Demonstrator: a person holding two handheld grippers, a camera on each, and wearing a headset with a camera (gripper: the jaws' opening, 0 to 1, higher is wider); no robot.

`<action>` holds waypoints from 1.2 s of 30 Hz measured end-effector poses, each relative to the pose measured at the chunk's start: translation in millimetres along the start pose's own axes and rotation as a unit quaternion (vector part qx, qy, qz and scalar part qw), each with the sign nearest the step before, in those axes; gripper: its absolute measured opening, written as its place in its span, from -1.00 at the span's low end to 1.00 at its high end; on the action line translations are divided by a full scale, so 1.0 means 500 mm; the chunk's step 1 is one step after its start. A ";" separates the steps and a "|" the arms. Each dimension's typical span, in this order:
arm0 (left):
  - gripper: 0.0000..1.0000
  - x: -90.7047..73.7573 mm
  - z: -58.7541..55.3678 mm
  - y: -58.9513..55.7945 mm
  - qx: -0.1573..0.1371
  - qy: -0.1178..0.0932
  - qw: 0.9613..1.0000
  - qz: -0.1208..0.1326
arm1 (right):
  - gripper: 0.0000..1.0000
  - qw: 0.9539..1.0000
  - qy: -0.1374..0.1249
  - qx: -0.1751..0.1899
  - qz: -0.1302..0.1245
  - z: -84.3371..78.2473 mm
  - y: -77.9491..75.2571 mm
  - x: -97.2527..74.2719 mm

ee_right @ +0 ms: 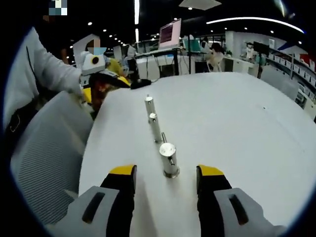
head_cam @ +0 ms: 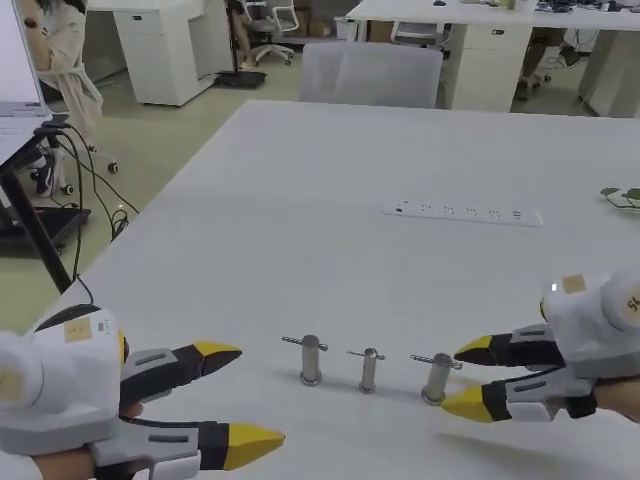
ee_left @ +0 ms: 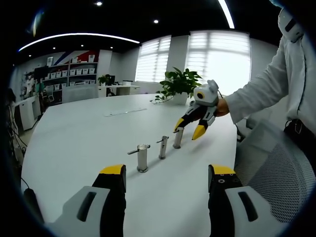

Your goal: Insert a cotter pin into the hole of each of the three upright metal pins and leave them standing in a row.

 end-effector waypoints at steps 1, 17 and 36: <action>0.34 0.000 0.000 0.001 0.000 -0.001 1.000 0.002 | 0.10 1.000 -0.004 0.017 -0.008 -0.002 0.001 -0.003; 0.42 -0.007 -0.006 0.006 0.000 0.008 0.999 0.032 | 0.60 0.993 -0.042 0.079 -0.072 -0.018 0.074 -0.041; 0.64 -0.037 0.004 -0.015 0.018 0.027 0.997 0.063 | 0.78 0.989 -0.045 0.080 -0.113 -0.028 0.183 -0.115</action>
Point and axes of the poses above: the centre of the closed fingertips' face, and the gripper's own axes: x roughly forward along the fingers, y roughly to its left, z roughly out of its top, the point moved 9 cm from there along -x, roughly backward along the fingers, and after that the axes turned 1 degree about x, right-handed, at the moved point
